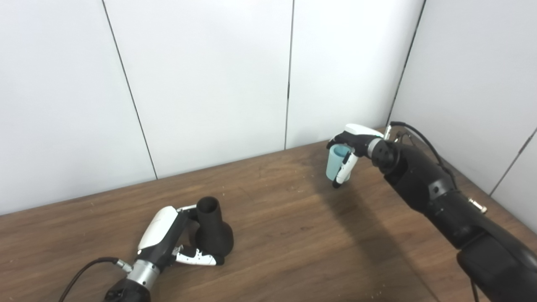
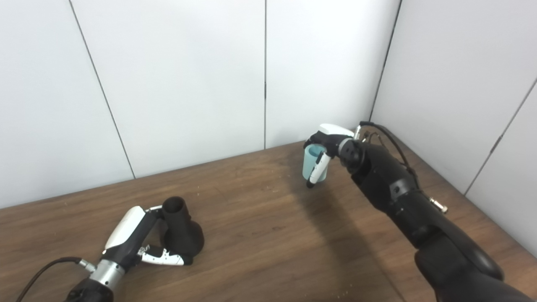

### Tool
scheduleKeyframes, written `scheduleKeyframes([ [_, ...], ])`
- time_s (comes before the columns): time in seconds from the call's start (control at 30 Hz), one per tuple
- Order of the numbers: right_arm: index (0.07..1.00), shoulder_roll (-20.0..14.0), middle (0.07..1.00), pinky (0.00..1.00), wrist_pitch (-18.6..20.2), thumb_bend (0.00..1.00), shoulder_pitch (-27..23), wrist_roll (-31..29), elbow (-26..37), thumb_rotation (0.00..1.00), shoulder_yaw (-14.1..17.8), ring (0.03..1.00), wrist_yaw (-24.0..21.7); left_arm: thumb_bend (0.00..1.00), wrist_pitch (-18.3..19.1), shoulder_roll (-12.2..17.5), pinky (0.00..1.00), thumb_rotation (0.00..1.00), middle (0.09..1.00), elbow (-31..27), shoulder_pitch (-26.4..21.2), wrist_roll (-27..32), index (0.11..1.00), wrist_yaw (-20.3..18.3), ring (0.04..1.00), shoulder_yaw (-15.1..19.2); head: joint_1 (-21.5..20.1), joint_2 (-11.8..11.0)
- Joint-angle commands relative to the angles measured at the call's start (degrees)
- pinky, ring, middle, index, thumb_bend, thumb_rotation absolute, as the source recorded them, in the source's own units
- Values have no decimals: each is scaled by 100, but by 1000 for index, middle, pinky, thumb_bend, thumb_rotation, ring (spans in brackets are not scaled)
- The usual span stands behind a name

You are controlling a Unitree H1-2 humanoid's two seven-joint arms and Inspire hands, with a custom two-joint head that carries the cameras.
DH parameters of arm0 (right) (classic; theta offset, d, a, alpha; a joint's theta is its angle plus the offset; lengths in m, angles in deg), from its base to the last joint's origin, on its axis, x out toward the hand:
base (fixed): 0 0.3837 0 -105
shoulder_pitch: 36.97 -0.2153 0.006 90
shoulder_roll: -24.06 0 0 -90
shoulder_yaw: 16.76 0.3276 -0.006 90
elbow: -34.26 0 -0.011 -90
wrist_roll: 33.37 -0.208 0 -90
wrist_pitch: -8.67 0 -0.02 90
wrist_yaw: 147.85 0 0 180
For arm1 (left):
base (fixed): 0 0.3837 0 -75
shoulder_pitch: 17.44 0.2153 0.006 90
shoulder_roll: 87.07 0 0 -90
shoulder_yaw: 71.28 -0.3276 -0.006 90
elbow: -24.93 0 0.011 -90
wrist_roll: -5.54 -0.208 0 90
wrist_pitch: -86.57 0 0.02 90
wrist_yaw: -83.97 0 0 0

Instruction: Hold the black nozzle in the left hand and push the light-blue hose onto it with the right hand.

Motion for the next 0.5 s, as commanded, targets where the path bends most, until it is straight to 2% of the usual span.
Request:
scheduleKeyframes([
  [0.0,760,-156,761,588,-213,842,-134,44,105,33,113,683,282,526,474,235,831,0,493,331,364,-426,482,-498,593,-228,2,10],
  [0.2,697,-97,693,521,-332,815,-15,44,148,1,198,615,558,526,445,248,845,0,492,293,371,-351,483,-523,591,-190,-25,49],
  [0.27,637,-83,629,511,-362,791,14,35,183,0,228,583,654,526,418,242,845,0,492,315,369,-341,483,-509,587,-182,-21,60],
  [0.3,568,-74,561,501,-389,664,21,27,185,0,247,566,710,526,406,242,844,0,492,316,374,-338,483,-501,585,-179,-21,60],
  [0.37,496,-57,502,468,-423,553,42,14,203,0,285,506,801,526,397,241,842,0,492,315,387,-354,483,-482,582,-185,-21,60],
  [0.47,471,-50,488,455,-454,523,72,-11,197,0,343,481,886,526,417,253,837,0,492,284,403,-408,483,-467,581,-208,-21,88],
])
